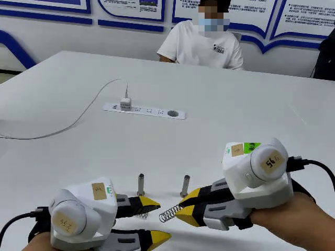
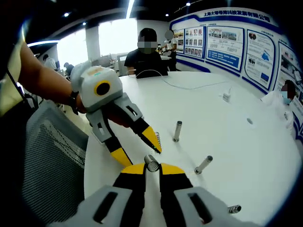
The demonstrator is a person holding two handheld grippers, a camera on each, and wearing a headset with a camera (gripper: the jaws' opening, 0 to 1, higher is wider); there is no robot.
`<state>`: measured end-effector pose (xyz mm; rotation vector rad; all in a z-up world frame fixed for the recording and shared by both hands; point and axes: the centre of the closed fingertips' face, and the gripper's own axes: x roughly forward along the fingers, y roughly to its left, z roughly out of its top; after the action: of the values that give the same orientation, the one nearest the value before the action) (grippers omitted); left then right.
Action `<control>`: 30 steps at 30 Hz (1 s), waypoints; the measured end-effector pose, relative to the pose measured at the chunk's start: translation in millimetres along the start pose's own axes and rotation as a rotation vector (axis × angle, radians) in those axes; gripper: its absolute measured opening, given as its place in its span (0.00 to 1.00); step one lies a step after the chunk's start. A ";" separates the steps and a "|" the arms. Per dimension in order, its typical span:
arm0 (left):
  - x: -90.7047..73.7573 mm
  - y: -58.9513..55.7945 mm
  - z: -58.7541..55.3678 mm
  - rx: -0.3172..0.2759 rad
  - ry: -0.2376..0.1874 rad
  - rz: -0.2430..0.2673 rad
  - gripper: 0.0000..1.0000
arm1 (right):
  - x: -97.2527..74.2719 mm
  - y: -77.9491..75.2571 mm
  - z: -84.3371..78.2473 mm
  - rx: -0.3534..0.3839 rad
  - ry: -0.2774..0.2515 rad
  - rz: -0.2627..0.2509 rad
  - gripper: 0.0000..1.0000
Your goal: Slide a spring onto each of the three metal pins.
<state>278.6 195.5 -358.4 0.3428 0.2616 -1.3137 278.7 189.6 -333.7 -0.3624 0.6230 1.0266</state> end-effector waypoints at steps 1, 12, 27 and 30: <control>0.4 0.3 0.6 0.004 -0.002 0.000 0.29 | 0.3 0.6 -0.2 -0.003 0.003 0.001 0.12; 2.3 -0.9 3.8 0.013 -0.005 0.002 0.16 | -0.3 5.2 4.4 -0.009 -0.007 0.006 0.12; 3.9 -2.0 7.3 0.000 -0.015 0.001 0.12 | -0.3 8.8 19.7 -0.021 -0.054 0.000 0.12; 4.9 -3.2 8.9 -0.002 -0.018 -0.004 0.12 | 0.1 10.0 22.9 -0.023 -0.065 0.001 0.12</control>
<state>276.6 187.0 -352.4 0.3286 0.2481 -1.3196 277.1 207.1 -316.0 -0.3478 0.5537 1.0431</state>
